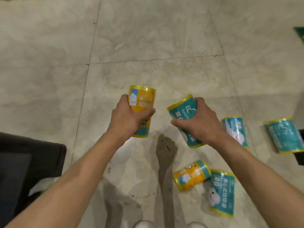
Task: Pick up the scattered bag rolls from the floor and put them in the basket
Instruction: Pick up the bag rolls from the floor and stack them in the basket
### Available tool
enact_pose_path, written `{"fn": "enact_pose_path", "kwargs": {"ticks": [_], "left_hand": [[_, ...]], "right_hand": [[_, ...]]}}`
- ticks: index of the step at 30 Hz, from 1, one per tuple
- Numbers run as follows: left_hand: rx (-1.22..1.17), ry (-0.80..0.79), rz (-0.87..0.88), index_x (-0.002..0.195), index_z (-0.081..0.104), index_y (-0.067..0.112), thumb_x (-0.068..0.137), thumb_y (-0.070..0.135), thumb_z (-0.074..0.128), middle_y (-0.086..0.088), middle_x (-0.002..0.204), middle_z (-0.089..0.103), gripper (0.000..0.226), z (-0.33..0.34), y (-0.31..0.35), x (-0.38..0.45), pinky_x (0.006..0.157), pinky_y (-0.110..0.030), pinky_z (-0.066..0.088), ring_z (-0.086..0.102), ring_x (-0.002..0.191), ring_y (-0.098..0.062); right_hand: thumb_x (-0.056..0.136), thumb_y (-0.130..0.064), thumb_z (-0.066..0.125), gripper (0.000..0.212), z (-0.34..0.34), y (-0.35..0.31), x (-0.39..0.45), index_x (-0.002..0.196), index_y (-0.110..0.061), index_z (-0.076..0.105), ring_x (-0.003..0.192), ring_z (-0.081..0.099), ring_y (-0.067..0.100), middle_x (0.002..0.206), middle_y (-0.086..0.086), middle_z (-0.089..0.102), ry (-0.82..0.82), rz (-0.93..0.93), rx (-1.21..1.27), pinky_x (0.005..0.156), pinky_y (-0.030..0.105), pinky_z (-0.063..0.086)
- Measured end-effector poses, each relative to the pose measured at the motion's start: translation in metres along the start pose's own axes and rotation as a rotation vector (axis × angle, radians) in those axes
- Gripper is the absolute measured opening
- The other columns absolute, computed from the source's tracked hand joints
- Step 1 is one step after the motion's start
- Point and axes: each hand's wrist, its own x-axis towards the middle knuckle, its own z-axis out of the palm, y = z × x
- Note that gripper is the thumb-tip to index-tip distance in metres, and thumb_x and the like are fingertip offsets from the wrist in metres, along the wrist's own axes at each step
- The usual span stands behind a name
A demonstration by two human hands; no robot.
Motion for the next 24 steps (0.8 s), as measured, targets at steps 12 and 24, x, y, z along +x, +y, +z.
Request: {"fn": "enact_pose_path", "kwargs": {"ticks": [12, 24], "left_hand": [[-0.35, -0.168, 0.088, 0.104, 0.062, 0.026, 0.05, 0.041, 0.084, 0.007, 0.092, 0.077, 0.06, -0.267, 0.373, -0.229, 0.07, -0.03, 0.059, 0.075, 0.082, -0.011], [-0.589, -0.269, 0.216, 0.113, 0.065, 0.021, 0.06, 0.034, 0.078, -0.002, 0.1, 0.078, 0.057, -0.421, 0.654, -0.389, 0.073, -0.039, 0.061, 0.076, 0.089, -0.023]], "right_hand": [[0.06, -0.028, 0.084, 0.047, -0.336, -0.281, -0.245, 0.103, -0.015, 0.07, 0.071, 0.073, 0.021, 0.085, 0.008, 0.077, -0.151, 0.125, 0.859, 0.06, 0.033, 0.061], [0.076, -0.032, 0.076, 0.017, -0.571, -0.499, -0.424, 0.084, -0.019, 0.083, 0.08, 0.075, 0.023, 0.095, 0.011, 0.077, -0.292, -0.136, 1.149, 0.077, 0.038, 0.062]]}}
